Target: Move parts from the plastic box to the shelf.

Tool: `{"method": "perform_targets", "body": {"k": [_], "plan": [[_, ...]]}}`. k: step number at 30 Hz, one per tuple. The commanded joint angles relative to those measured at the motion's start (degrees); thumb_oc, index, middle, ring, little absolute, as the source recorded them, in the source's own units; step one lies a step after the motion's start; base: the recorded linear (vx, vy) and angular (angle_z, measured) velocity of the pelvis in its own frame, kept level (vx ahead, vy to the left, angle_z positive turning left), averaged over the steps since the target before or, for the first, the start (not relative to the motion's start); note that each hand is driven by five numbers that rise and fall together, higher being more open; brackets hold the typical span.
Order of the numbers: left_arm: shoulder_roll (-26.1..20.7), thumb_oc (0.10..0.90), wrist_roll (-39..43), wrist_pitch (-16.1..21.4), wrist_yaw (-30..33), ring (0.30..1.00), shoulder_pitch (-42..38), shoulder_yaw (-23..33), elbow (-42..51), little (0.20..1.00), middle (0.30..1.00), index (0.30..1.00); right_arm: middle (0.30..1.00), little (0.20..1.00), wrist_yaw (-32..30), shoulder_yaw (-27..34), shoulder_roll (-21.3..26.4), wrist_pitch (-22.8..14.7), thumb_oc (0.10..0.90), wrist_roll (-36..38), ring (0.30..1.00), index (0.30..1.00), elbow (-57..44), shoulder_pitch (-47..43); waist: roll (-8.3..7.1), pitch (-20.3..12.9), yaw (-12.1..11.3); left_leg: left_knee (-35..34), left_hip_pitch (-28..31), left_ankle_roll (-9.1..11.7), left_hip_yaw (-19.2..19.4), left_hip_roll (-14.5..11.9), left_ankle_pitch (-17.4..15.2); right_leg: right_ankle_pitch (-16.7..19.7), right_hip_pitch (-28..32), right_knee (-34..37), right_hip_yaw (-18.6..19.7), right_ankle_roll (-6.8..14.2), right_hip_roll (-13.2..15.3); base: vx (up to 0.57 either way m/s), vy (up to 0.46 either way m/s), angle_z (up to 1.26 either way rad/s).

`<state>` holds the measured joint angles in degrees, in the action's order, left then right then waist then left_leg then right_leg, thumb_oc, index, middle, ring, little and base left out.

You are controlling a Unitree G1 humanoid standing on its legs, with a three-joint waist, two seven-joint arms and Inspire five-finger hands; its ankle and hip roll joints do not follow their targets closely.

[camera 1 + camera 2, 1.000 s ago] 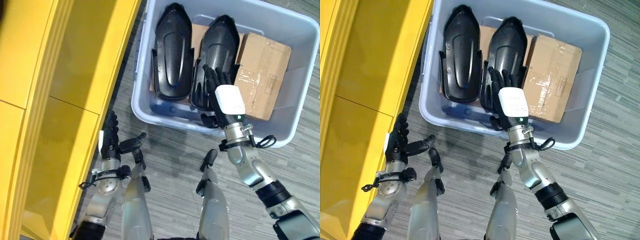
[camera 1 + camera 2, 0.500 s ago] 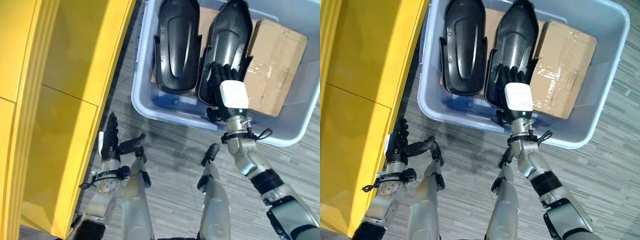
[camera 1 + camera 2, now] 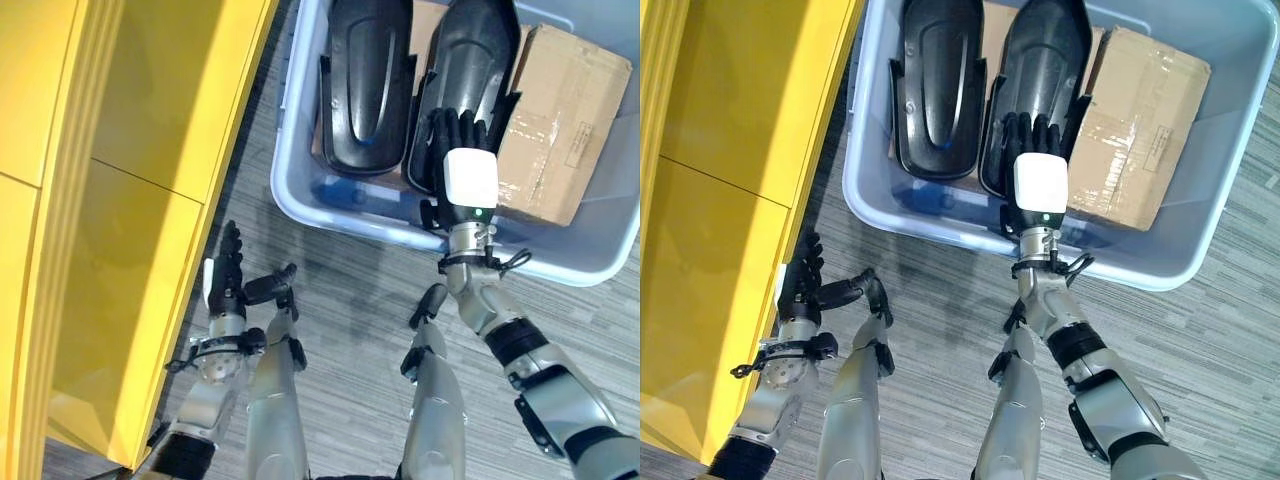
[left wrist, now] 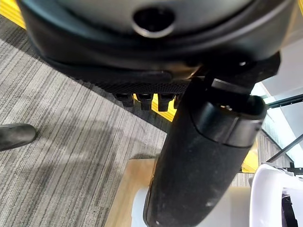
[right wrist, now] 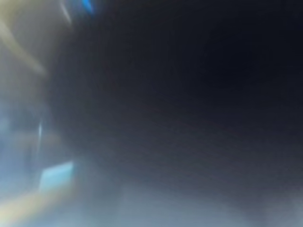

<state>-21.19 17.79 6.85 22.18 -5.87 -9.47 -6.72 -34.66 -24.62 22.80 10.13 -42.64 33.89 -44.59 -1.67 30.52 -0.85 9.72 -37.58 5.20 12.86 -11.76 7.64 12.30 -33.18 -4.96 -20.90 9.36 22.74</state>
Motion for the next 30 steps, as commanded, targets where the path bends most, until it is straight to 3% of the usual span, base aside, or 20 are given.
{"method": "perform_targets", "body": {"k": [1,12,21,22,30], "plan": [[-1.1,0.9,0.9,5.4,1.0,1.0,0.7,-0.1,5.9,1.0,1.0,1.0,0.3,0.3,8.3,-5.5,-0.4,-0.6,0.4,2.7,0.3,0.3,7.2,1.5,3.2,-0.7,-1.5,4.4,2.0,2.6,0.3,0.0,-8.4,-3.3,1.0,-4.7,1.0,3.6,1.8,-0.01,0.006,0.04],[-0.8,0.9,0.6,4.5,1.6,1.0,-0.9,-1.1,5.4,1.0,1.0,1.0,0.3,0.3,8.1,-5.1,-2.9,-1.2,0.4,5.0,0.3,0.3,5.2,4.9,2.39,-0.7,-0.9,1.6,7.3,2.6,0.4,0.4,-7.4,-2.7,5.4,-3.5,0.6,4.0,1.4,0.0,0.0,0.0],[-0.8,0.9,0.8,3.6,0.6,1.0,-0.5,0.2,5.0,1.0,1.0,1.0,0.3,0.3,5.9,1.2,0.3,-2.5,0.4,6.4,0.3,0.3,-7.6,13.4,0.55,-0.7,-0.8,-3.6,19.5,2.7,0.4,-0.3,-4.4,-2.0,16.7,-1.0,-1.4,3.6,0.7,-0.01,-0.035,0.03],[-1.3,0.9,0.6,3.4,-0.1,1.0,0.7,0.9,4.8,1.0,1.0,1.0,0.3,0.3,5.8,3.5,1.4,-3.5,0.4,7.2,0.3,0.3,-11.9,16.0,0.07,-1.6,-0.8,-4.4,22.6,2.8,0.5,-0.9,-4.5,-2.5,19.3,-0.6,-1.4,3.5,0.3,0.06,-0.057,-0.03],[-1.8,0.9,0.4,2.5,-2.0,1.0,5.3,2.7,5.4,1.0,1.0,1.0,0.3,0.3,6.0,8.4,3.3,-6.3,0.4,7.9,0.3,0.3,-22.5,22.4,-0.69,-6.3,-0.3,-6.4,27.6,3.3,1.2,-2.1,-4.2,-3.5,23.1,1.1,-0.5,3.5,-1.0,0.05,-0.037,-0.11]]}}
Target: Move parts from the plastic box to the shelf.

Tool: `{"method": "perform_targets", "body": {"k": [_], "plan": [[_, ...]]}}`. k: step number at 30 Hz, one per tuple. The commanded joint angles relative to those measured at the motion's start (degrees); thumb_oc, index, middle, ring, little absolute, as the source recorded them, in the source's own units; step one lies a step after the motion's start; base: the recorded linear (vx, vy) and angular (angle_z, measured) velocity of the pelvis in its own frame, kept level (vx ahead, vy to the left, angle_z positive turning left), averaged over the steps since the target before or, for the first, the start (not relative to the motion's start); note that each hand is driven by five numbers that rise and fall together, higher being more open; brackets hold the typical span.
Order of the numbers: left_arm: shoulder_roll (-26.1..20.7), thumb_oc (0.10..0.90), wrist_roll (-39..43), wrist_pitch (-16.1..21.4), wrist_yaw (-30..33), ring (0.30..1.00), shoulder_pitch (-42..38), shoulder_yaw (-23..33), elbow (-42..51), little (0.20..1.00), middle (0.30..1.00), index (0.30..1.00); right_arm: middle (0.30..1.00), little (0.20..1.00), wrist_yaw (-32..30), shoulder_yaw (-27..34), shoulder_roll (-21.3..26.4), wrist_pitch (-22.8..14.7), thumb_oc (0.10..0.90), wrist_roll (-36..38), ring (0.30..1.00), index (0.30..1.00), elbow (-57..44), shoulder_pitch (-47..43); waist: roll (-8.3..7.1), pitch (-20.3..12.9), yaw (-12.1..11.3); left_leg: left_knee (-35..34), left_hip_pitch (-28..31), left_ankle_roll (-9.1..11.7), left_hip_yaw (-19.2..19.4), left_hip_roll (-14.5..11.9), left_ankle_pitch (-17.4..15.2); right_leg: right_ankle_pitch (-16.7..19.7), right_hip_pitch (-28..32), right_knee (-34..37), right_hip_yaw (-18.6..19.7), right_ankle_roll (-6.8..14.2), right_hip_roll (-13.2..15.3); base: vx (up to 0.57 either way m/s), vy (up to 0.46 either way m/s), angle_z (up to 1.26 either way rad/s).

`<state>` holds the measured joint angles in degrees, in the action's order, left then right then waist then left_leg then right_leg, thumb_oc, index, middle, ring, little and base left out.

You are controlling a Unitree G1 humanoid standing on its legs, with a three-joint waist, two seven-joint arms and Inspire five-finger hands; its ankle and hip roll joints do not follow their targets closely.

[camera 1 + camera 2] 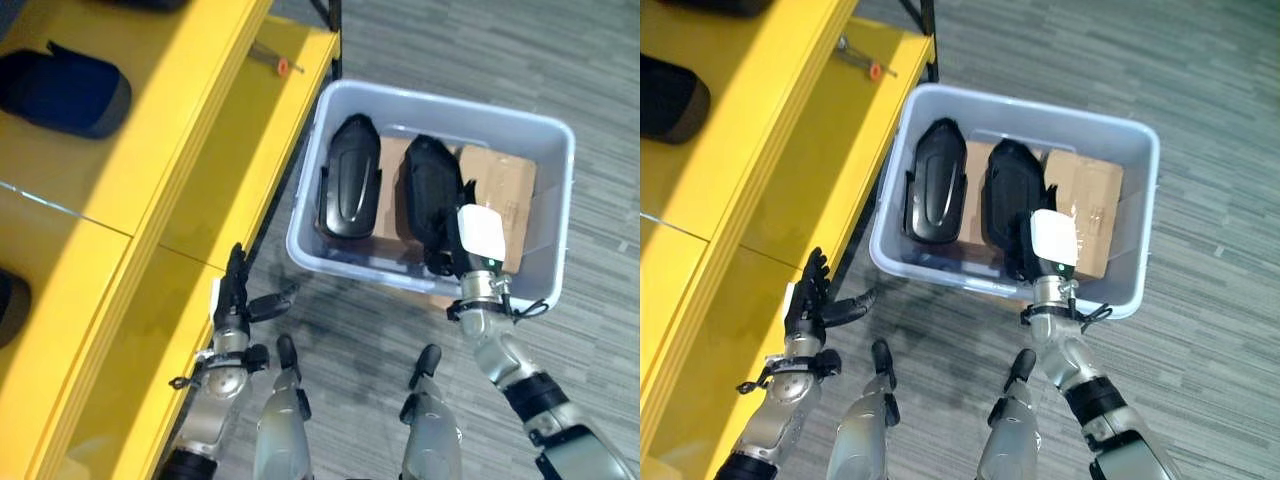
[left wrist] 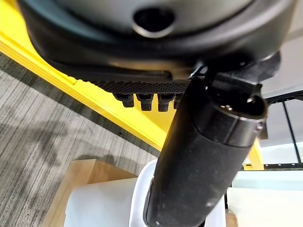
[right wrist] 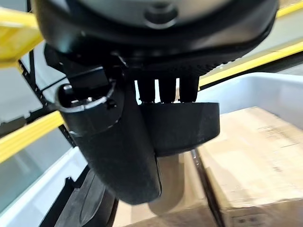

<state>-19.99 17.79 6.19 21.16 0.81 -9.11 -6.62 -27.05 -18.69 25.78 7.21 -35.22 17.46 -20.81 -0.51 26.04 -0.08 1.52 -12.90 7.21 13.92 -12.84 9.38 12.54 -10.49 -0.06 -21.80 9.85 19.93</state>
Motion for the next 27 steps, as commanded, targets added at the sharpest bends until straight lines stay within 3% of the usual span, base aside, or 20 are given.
{"method": "perform_targets", "body": {"k": [1,9,10,12,19,26,27], "plan": [[-3.1,0.9,0.5,2.9,-1.5,1.0,-0.5,2.5,5.6,1.0,1.0,1.0,0.3,0.3,-1.7,3.3,0.4,-4.0,0.4,0.9,0.3,0.3,-7.8,-0.2,-1.94,-2.5,-1.0,1.2,4.0,1.4,0.6,-1.4,-5.7,-3.8,0.9,-3.4,0.4,3.0,1.5,0.02,-0.014,-0.09],[-3.6,0.9,0.5,1.7,-4.7,1.0,4.2,4.4,6.2,1.0,1.0,1.0,0.3,0.3,-1.2,8.2,1.5,-6.2,0.4,0.6,0.3,0.3,-16.9,4.5,-2.1,-7.5,-0.2,-2.1,8.3,2.0,2.3,-2.6,-4.7,-3.6,3.8,-0.7,1.2,3.4,0.0,0.04,-0.029,-0.14],[-3.3,0.9,0.4,1.6,-5.3,1.0,5.8,5.3,6.2,1.0,1.0,1.0,0.3,0.3,-1.4,10.0,2.2,-7.2,0.4,0.5,0.3,0.3,-20.1,5.4,-2.0,-10.0,0.0,-3.2,10.1,2.3,3.0,-3.1,-4.4,-3.9,5.1,-0.1,1.6,3.5,-0.5,0.07,-0.042,-0.15],[-2.9,0.9,0.4,1.5,-5.7,1.0,6.8,5.8,6.1,1.0,1.0,1.0,0.3,0.3,-1.4,11.1,2.6,-7.9,0.4,0.8,0.3,0.3,-21.8,6.0,-1.94,-11.3,0.0,-3.6,11.3,2.3,3.1,-3.4,-4.3,-4.3,6.2,-0.1,1.6,3.4,-0.7,0.06,-0.037,-0.09],[-1.2,0.9,1.0,1.2,-6.9,1.0,10.0,6.9,6.3,1.0,1.0,1.0,0.3,0.3,-0.6,12.6,4.1,-9.2,0.4,0.6,0.3,0.3,-26.3,5.1,-1.27,-15.7,0.1,-4.7,14.9,2.4,4.1,-3.8,-4.6,-5.6,8.8,0.4,2.3,3.1,-1.7,0.04,-0.031,-0.04],[0.3,0.9,1.2,1.0,-7.3,1.0,12.1,7.4,6.3,1.0,1.0,1.0,0.3,0.3,-0.2,13.2,5.0,-10.5,0.4,0.3,0.3,0.3,-30.2,4.4,-0.84,-17.8,0.1,-4.9,16.4,2.2,4.6,-4.4,-4.4,-6.7,9.7,0.2,3.5,2.4,-2.8,0.02,-0.046,-0.11],[1.0,0.9,1.6,1.1,-7.0,1.0,12.9,7.7,6.1,1.0,1.0,1.0,0.3,0.3,-0.3,13.2,5.6,-11.3,0.4,-0.3,0.3,0.3,-32.0,3.8,-0.41,-18.3,0.2,-4.1,17.0,2.3,3.9,-5.2,-4.9,-8.7,10.4,-0.6,4.2,1.8,-3.8,0.02,-0.09,-0.11]]}}
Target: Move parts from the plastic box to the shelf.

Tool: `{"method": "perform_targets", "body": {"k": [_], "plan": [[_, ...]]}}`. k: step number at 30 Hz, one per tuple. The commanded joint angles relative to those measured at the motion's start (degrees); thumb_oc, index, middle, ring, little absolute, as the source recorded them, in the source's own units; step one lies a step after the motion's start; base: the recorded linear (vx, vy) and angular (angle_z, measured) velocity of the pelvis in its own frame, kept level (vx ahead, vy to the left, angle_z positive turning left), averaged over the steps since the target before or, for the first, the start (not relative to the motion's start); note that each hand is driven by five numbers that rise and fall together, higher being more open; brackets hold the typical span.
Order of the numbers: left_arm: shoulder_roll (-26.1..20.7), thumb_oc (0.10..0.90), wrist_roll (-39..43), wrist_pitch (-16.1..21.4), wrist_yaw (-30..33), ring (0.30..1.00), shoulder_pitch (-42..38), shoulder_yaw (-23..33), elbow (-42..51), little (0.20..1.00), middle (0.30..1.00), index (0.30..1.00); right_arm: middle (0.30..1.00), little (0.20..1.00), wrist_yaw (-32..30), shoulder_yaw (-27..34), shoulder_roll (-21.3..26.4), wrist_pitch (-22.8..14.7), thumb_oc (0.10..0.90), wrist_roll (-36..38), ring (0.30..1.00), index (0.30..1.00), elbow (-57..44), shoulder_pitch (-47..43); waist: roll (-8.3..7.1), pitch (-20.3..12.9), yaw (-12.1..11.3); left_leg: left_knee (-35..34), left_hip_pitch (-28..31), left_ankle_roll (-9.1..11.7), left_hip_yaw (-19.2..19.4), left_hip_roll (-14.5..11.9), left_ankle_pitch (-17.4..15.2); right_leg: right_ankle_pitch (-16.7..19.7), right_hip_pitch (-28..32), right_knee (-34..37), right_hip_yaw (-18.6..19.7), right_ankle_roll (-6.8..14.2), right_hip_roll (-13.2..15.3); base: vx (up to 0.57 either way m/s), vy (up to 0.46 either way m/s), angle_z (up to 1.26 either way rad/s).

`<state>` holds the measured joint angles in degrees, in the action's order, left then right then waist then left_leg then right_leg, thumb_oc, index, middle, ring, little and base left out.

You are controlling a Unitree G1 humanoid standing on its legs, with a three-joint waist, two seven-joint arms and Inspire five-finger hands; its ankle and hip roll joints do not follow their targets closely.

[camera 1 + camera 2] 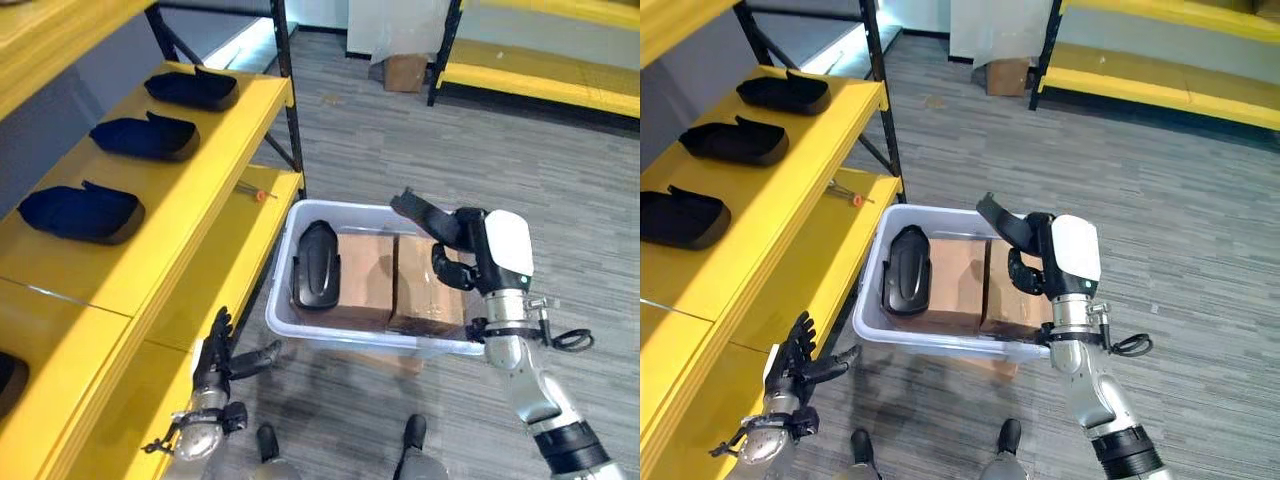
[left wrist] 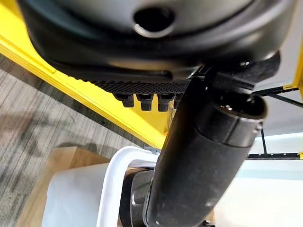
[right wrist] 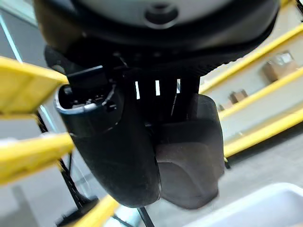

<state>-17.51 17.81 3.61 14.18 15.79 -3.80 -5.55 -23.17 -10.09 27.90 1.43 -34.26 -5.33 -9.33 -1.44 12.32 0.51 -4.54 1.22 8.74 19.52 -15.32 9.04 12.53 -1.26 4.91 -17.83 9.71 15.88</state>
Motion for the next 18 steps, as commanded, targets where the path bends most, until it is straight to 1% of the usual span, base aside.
{"method": "perform_targets", "body": {"k": [1,2,4,6,7,9,11,12,13,14,15,16,17,18], "plan": [[-1.2,0.9,1.5,3.8,0.3,1.0,-1.8,2.6,5.2,1.0,1.0,1.0,0.3,0.3,-4.5,4.4,3.6,-5.6,0.4,-1.2,0.3,0.3,-9.3,-7.9,0.71,-4.6,-0.4,2.3,3.0,0.7,-1.9,-2.8,-4.7,-9.1,1.1,-5.9,0.7,1.8,0.0,0.01,-0.091,-0.05],[-1.1,0.9,1.5,3.8,0.3,1.0,-1.8,2.6,5.2,1.0,1.0,1.0,0.3,0.3,-4.5,4.3,3.6,-5.6,0.4,-1.2,0.3,0.3,-9.3,-8.0,0.69,-4.7,-0.4,2.4,2.8,0.6,-1.9,-2.8,-4.5,-8.9,0.9,-5.9,0.8,1.7,-0.1,-0.02,-0.052,-0.03],[-0.7,0.9,1.9,3.9,0.7,1.0,-1.5,2.8,5.4,1.0,1.0,1.0,0.3,0.3,-4.8,4.2,3.8,-5.9,0.4,-1.3,0.3,0.3,-10.0,-8.6,0.9,-4.5,-0.5,4.0,2.5,0.6,-2.5,-3.3,-4.8,-10.1,0.9,-7.1,1.7,0.9,-0.9,-0.02,-0.108,-0.08],[-0.9,0.9,2.0,3.9,0.6,1.0,-1.4,2.7,5.0,1.0,1.0,1.0,0.3,0.3,-5.0,4.3,4.3,-6.4,0.4,-1.2,0.3,0.3,-10.8,-9.2,1.16,-4.0,-0.5,6.1,1.9,0.6,-3.3,-4.3,-5.0,-12.3,0.9,-9.0,2.1,0.1,-2.0,-0.02,-0.166,-0.04],[-0.8,0.9,2.4,3.9,0.5,1.0,-1.1,2.6,5.1,1.0,1.0,1.0,0.3,0.3,-5.2,3.9,4.6,-6.8,0.4,-1.3,0.3,0.3,-11.6,-10.4,1.57,-3.5,-0.7,7.2,1.2,0.9,-3.8,-5.5,-4.0,-13.6,0.4,-10.7,1.9,-0.9,-3.1,-0.04,-0.191,0.02],[-0.7,0.9,2.4,4.1,0.5,1.0,-0.8,2.6,5.3,1.0,1.0,1.0,0.3,0.3,-5.3,3.5,4.8,-6.9,0.4,-1.5,0.3,0.3,-11.6,-11.2,1.82,-3.3,-0.9,7.8,1.0,1.1,-4.1,-6.2,-3.4,-14.2,0.3,-11.4,1.7,-1.4,-3.7,-0.04,-0.143,0.05],[-0.5,0.9,2.6,4.1,0.7,1.0,-0.5,2.7,5.7,1.0,1.0,1.0,0.3,0.3,-5.5,2.7,4.9,-7.2,0.4,-1.5,0.3,0.3,-11.8,-13.0,2.41,-2.4,-1.4,8.4,0.5,1.9,-4.7,-7.7,-1.1,-15.1,0.0,-12.3,1.1,-2.3,-5.3,-0.09,-0.24,0.01],[-0.1,0.9,3.4,4.2,1.3,1.0,0.0,2.8,6.4,1.0,1.0,1.0,0.3,0.3,-6.9,1.6,5.2,-7.5,0.4,-1.8,0.3,0.3,-12.3,-15.8,3.56,-0.8,-2.9,6.9,-1.0,4.3,-7.0,-10.5,5.8,-16.7,0.0,-12.6,-1.0,-3.6,-8.0,-0.25,-0.367,0.2],[-0.1,0.9,3.9,4.1,1.3,1.0,-0.2,2.4,6.3,1.0,1.0,1.0,0.3,0.3,-7.6,1.4,6.5,-7.3,0.4,-2.7,0.3,0.3,-12.1,-17.1,4.34,0.1,-4.3,4.9,-3.4,5.6,-7.8,-11.7,12.2,-17.3,0.1,-12.2,-3.6,-4.6,-8.4,-0.23,-0.31,0.4],[-0.1,0.9,3.9,4.0,1.3,1.0,-0.3,2.4,6.4,1.0,1.0,1.0,0.3,0.3,-7.7,1.4,6.6,-7.3,0.4,-2.7,0.3,0.3,-12.0,-17.2,4.42,0.1,-4.0,4.7,-3.6,5.6,-8.2,-11.7,12.5,-17.3,0.2,-12.2,-4.0,-4.7,-8.4,-0.17,-0.12,0.7],[-0.1,0.9,4.2,4.1,1.2,1.0,-0.6,2.2,6.4,1.0,1.0,1.0,0.3,0.3,-7.9,1.4,7.3,-6.8,0.4,-2.9,0.3,0.3,-11.7,-17.6,4.29,0.5,-4.1,4.9,-4.6,5.2,-8.3,-11.1,12.4,-17.3,0.2,-12.0,-4.9,-4.7,-8.2,-0.16,-0.111,1.0],[-0.6,0.9,4.2,4.1,1.3,1.0,-1.7,1.5,5.8,1.0,1.0,1.0,0.3,0.3,-8.4,1.9,8.5,-6.4,0.4,-3.9,0.3,0.3,-11.3,-17.7,3.64,1.1,-3.7,8.3,-5.9,4.4,-4.6,-11.0,11.4,-17.1,0.2,-11.5,-7.5,-5.2,-7.1,-0.17,-0.178,1.05],[-1.1,0.9,4.6,4.2,1.2,1.0,-2.3,1.2,5.6,1.0,1.0,1.0,0.3,0.3,-8.7,2.1,9.1,-5.8,0.4,-4.1,0.3,0.3,-11.1,-17.8,3.33,0.6,-3.2,10.2,-5.7,4.6,-3.2,-10.2,8.5,-17.8,0.4,-11.1,-8.1,-5.2,-6.7,-0.2,-0.301,1.76],[-1.4,0.9,4.8,4.3,0.9,1.0,-2.9,0.7,5.7,1.0,1.0,1.0,0.3,0.3,-8.9,2.1,9.6,-5.6,0.4,-4.5,0.3,0.3,-11.1,-17.9,2.65,0.7,-2.8,15.7,-5.4,3.9,-1.2,-9.3,5.4,-17.4,0.2,-10.5,-9.5,-5.8,-6.4,-0.2,-0.259,2.24]]}}
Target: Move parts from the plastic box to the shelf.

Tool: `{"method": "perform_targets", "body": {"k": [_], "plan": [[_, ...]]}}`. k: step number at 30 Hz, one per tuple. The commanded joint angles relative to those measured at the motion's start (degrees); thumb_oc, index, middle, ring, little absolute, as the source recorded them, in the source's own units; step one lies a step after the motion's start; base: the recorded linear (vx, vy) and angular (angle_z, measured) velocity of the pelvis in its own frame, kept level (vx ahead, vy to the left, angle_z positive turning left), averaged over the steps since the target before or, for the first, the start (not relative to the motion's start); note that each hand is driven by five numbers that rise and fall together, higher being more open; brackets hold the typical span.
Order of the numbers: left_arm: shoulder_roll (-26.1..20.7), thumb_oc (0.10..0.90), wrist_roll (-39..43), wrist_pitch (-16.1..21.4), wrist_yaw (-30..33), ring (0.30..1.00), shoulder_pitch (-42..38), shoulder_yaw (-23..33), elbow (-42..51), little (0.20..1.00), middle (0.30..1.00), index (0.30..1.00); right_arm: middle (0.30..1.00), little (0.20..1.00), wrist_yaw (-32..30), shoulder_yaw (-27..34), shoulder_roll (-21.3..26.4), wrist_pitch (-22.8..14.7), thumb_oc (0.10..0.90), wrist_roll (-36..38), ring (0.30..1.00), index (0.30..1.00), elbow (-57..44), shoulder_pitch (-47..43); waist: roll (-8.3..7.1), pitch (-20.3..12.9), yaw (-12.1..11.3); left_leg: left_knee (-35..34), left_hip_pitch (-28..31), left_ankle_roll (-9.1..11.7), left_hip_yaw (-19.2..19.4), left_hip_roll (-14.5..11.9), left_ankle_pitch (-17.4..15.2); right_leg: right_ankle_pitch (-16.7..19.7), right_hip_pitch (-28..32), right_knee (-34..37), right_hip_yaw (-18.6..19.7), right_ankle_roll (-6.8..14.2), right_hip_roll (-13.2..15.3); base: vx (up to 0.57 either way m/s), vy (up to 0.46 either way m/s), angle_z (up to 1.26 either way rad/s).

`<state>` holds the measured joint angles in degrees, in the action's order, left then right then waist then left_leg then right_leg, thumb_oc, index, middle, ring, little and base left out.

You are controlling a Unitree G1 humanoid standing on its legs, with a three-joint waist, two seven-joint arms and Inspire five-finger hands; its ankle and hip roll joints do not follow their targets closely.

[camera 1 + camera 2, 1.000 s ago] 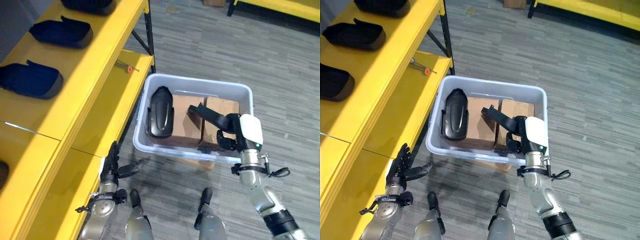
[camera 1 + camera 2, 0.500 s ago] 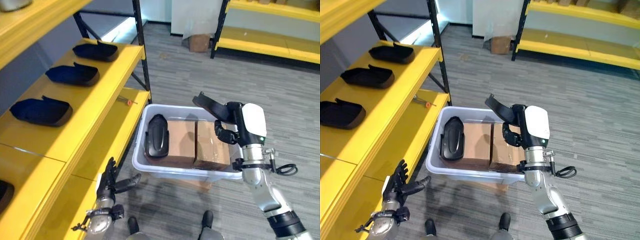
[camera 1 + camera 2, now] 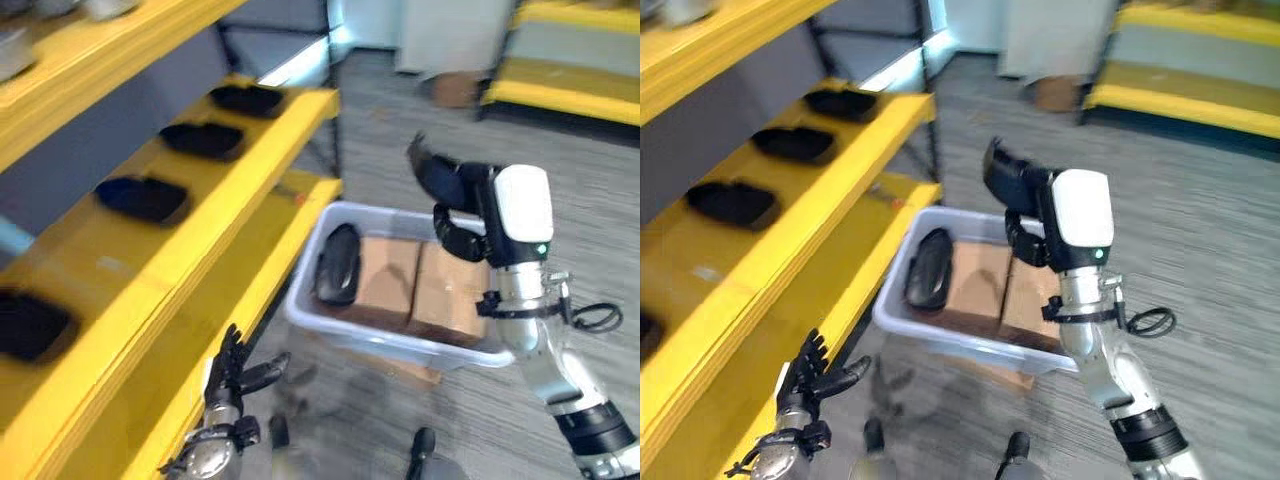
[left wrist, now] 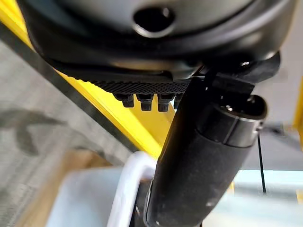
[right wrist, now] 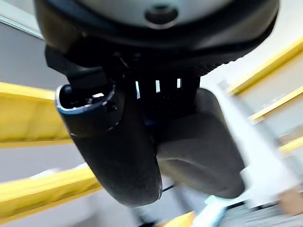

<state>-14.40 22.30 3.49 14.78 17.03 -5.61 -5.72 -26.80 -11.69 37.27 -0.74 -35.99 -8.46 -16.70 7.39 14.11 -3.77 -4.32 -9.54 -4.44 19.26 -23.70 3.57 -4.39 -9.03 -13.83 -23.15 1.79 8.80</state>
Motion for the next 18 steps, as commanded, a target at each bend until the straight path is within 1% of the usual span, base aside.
{"method": "perform_targets", "body": {"k": [1,2,3,4,5,6,7,9,10,12,13,14,16,18], "plan": [[-5.3,0.9,0.4,4.7,0.1,1.0,-5.8,1.8,6.2,1.0,1.0,1.0,0.3,0.3,-5.1,3.7,0.6,-2.9,0.4,-3.4,0.3,0.3,-8.0,-10.8,-7.01,-1.2,2.0,23.6,5.4,15.3,-0.9,1.9,2.6,0.3,7.9,8.5,-6.2,1.6,1.4,-0.22,-0.202,2.35],[-5.5,0.9,0.4,4.7,0.1,1.0,-6.9,1.3,6.5,1.0,1.0,1.0,0.3,0.3,-5.3,4.1,0.5,-2.9,0.4,-3.3,0.3,0.3,-8.3,-10.5,-7.42,-1.4,2.4,28.3,5.9,14.5,-0.2,3.1,-0.5,0.4,8.0,8.4,-7.8,1.2,2.0,-0.17,-0.018,1.7],[-5.8,0.9,0.3,4.6,0.1,1.0,-7.7,0.6,6.4,1.0,1.0,1.0,0.3,0.3,-5.5,4.9,0.4,-2.9,0.4,-3.3,0.3,0.3,-8.4,-9.6,-7.46,-1.7,2.8,30.4,6.0,13.7,-0.6,4.0,-3.3,0.0,8.2,7.8,-9.3,1.2,2.3,-0.05,0.124,1.11],[-6.0,0.9,0.0,4.3,-0.1,1.0,-8.6,0.1,6.5,1.0,1.0,1.0,0.3,0.3,-5.7,6.0,0.5,-2.7,0.4,-3.5,0.3,0.3,-8.5,-8.4,-7.3,-2.6,4.1,27.6,7.6,12.6,1.6,4.3,-6.9,0.6,8.2,6.8,-11.5,1.9,3.4,-0.03,0.262,0.96],[-5.9,0.9,-0.1,4.3,-0.3,1.0,-8.7,-0.2,6.9,1.0,1.0,1.0,0.3,0.3,-5.9,7.3,0.4,-2.7,0.4,-3.9,0.3,0.3,-9.1,-7.5,-6.99,-3.5,5.1,22.1,10.3,12.1,3.7,4.7,-8.8,1.7,8.3,6.2,-13.2,3.4,4.8,0.01,0.237,1.11],[-5.9,0.9,-0.1,4.2,-0.3,1.0,-8.6,-0.3,7.0,1.0,1.0,1.0,0.3,0.3,-5.8,7.5,0.4,-2.7,0.4,-3.9,0.3,0.3,-9.3,-7.1,-7.0,-3.7,5.1,20.8,11.0,11.8,4.0,5.2,-8.6,2.0,8.4,6.2,-13.2,3.8,5.1,0.01,0.219,1.36],[-6.1,0.9,-0.6,4.2,-0.3,1.0,-8.7,-0.3,7.2,1.0,1.0,1.0,0.3,0.3,-5.8,8.1,0.2,-2.5,0.4,-4.1,0.3,0.3,-9.3,-6.6,-6.99,-4.2,4.9,18.1,11.9,12.0,3.9,5.5,-8.4,2.8,8.2,5.6,-12.9,4.5,5.7,0.03,0.201,1.28],[-6.2,0.9,-1.6,4.1,-0.2,1.0,-8.7,-0.1,7.2,1.0,1.0,1.0,0.3,0.3,-5.6,8.8,-0.5,-2.5,0.4,-4.5,0.3,0.3,-9.3,-5.7,-6.94,-5.3,4.9,8.7,15.2,11.9,4.2,7.6,-7.3,5.3,7.7,4.9,-13.2,6.6,8.2,0.03,0.297,0.35],[-6.2,0.9,-1.9,4.2,-0.1,1.0,-8.4,0.1,7.4,1.0,1.0,1.0,0.3,0.3,-5.6,9.1,-0.9,-2.4,0.4,-4.4,0.3,0.3,-9.3,-5.3,-7.12,-5.6,4.7,6.6,16.4,11.7,4.2,8.7,-7.1,6.2,7.5,4.7,-13.4,7.2,9.3,0.04,0.276,-0.08],[-6.3,0.9,-2.9,4.2,-0.3,1.0,-8.4,0.6,7.7,1.0,1.0,1.0,0.3,0.3,-5.1,9.5,-1.0,-2.4,0.4,-4.2,0.3,0.3,-9.3,-5.1,-7.5,-5.5,4.1,5.6,16.9,11.0,3.6,10.4,-7.2,8.5,8.0,5.3,-13.6,8.5,11.2,0.03,0.203,0.09],[-6.3,0.9,-2.9,4.2,-0.3,1.0,-8.3,0.6,7.8,1.0,1.0,1.0,0.3,0.3,-5.1,9.5,-1.0,-2.4,0.4,-4.1,0.3,0.3,-9.4,-5.0,-7.59,-5.5,4.2,5.5,17.0,10.9,3.6,10.7,-7.2,8.7,8.1,5.4,-13.6,8.6,11.4,0.03,0.285,-0.11],[-6.2,0.9,-3.4,4.4,-0.3,1.0,-7.4,1.3,7.8,1.0,1.0,1.0,0.3,0.3,-5.3,10.2,-1.5,-2.6,0.4,-5.1,0.3,0.3,-10.9,-5.0,-8.31,-5.9,2.9,4.1,17.4,10.1,3.0,12.7,-7.6,10.5,9.4,6.4,-15.0,9.9,13.6,0.02,0.213,-0.08],[-6.2,0.9,-3.6,4.3,-0.1,1.0,-7.2,1.6,7.7,1.0,1.0,1.0,0.3,0.3,-5.1,10.2,-1.6,-2.6,0.4,-5.6,0.3,0.3,-11.2,-5.0,-8.64,-5.9,2.6,3.5,17.4,9.9,2.8,13.2,-7.5,11.1,9.7,6.7,-15.3,10.3,14.1,0.01,0.193,0.01],[-6.2,0.9,-4.0,4.5,0.1,1.0,-6.6,2.1,7.9,1.0,1.0,1.0,0.3,0.3,-5.6,10.2,-1.4,-2.2,0.4,-8.1,0.3,0.3,-11.8,-5.5,-9.88,-6.3,1.5,0.9,17.7,9.1,1.6,15.3,-7.0,14.0,10.7,7.6,-16.1,12.0,15.8,0.0,0.197,0.24]]}}
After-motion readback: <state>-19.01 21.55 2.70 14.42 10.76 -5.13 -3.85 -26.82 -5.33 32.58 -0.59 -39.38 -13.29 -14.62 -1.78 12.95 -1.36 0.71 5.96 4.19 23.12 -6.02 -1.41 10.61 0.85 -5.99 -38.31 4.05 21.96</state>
